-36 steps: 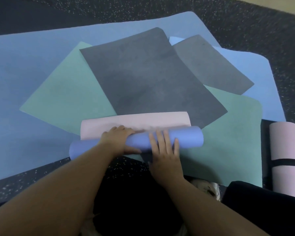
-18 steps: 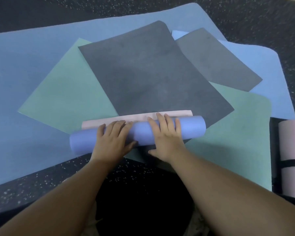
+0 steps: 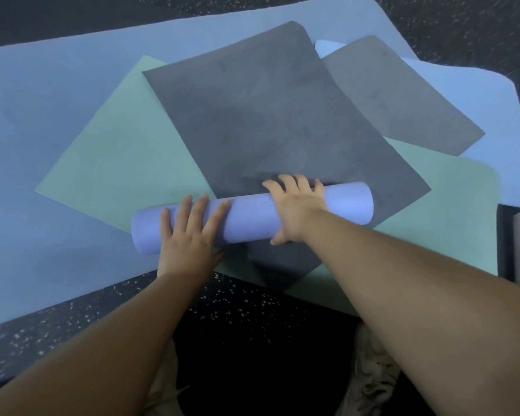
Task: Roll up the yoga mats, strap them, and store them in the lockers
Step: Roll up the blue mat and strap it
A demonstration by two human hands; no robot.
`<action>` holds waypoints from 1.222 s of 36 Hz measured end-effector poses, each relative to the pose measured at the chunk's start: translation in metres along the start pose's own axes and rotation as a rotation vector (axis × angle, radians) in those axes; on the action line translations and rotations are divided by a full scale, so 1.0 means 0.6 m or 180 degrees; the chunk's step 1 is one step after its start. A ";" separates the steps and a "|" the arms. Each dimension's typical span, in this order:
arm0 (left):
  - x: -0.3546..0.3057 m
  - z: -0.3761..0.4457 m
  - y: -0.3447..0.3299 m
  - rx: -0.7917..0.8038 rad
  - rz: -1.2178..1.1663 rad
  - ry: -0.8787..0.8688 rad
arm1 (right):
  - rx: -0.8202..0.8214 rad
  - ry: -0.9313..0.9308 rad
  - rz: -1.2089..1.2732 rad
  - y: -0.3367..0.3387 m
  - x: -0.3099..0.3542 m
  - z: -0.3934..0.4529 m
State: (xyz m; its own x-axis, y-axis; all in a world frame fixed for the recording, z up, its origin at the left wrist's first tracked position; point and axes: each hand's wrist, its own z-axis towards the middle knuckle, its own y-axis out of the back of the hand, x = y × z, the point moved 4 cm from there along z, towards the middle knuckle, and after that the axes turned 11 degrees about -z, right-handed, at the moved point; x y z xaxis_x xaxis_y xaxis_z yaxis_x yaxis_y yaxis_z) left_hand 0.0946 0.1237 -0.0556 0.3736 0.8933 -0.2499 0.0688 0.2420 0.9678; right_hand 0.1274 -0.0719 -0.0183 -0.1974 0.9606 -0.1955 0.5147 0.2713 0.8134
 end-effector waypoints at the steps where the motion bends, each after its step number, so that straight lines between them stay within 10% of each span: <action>1: 0.001 0.003 -0.001 0.0035 0.0016 0.0005 | 0.0017 0.0022 -0.0035 0.002 0.000 0.002; 22: 0.059 0.044 0.029 0.0476 -0.0178 0.0293 | -0.1762 0.0047 -0.0477 -0.002 0.107 -0.026; 34: 0.001 0.002 0.024 0.0209 -0.0235 0.0182 | -0.1361 0.0008 -0.0686 -0.020 0.089 -0.071; 44: -0.107 -0.049 0.002 0.0050 -0.0631 -0.0961 | -0.1064 -0.0025 -0.0686 -0.076 0.039 -0.129</action>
State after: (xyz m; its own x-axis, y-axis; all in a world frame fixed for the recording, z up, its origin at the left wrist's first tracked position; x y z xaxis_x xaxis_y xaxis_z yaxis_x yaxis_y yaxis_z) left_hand 0.0438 0.0778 -0.0393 0.6077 0.6769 -0.4153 0.1807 0.3913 0.9023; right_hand 0.0349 -0.0666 -0.0174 -0.2642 0.8845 -0.3844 0.1619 0.4336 0.8865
